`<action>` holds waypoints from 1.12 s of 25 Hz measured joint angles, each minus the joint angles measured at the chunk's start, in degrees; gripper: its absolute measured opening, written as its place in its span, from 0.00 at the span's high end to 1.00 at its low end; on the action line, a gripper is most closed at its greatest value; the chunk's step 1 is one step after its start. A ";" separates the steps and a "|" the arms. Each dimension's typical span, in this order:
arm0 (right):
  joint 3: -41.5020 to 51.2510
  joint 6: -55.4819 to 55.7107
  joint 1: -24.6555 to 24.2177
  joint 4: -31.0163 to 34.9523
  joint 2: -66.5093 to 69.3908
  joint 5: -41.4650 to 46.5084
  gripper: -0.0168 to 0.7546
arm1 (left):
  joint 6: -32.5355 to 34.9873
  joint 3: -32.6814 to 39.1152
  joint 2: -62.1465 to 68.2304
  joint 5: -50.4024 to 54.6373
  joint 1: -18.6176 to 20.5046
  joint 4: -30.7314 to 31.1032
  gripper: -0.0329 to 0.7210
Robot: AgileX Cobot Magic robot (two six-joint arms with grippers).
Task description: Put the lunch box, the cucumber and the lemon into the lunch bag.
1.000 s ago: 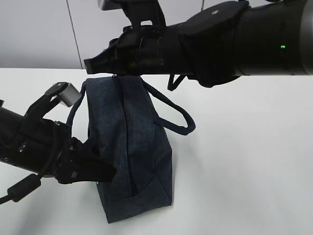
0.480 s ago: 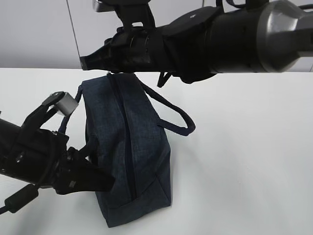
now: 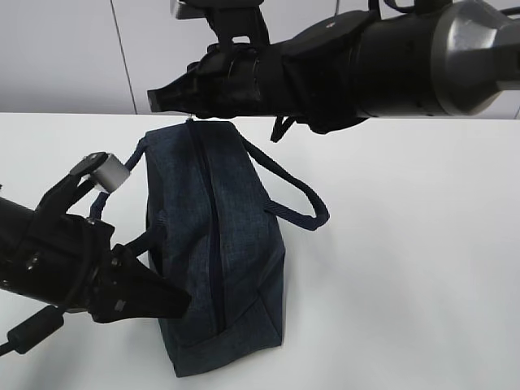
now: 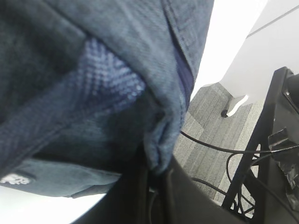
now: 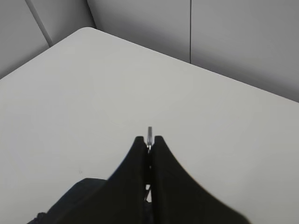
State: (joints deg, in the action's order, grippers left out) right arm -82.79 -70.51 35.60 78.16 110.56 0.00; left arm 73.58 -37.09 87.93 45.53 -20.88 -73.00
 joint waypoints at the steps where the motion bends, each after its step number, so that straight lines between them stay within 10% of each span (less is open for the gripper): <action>1: 0.00 -0.12 0.00 0.00 0.00 0.00 0.98 | 0.00 0.00 0.00 0.00 0.00 0.11 0.96; 14: -0.33 -0.24 -0.40 0.62 0.48 2.59 0.98 | -0.09 0.44 0.00 0.49 0.00 -1.93 0.95; 22: -0.34 -0.24 -0.67 0.62 0.48 4.08 0.98 | -0.09 0.68 0.00 0.59 0.00 -3.78 0.60; 28: -0.34 -0.70 -0.67 0.62 0.48 5.03 0.98 | -0.09 0.68 -1.63 1.38 0.68 -6.69 0.54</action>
State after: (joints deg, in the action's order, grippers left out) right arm -83.13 -71.22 34.93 78.77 111.04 5.03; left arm 73.49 -36.40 86.30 46.91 -20.20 -79.70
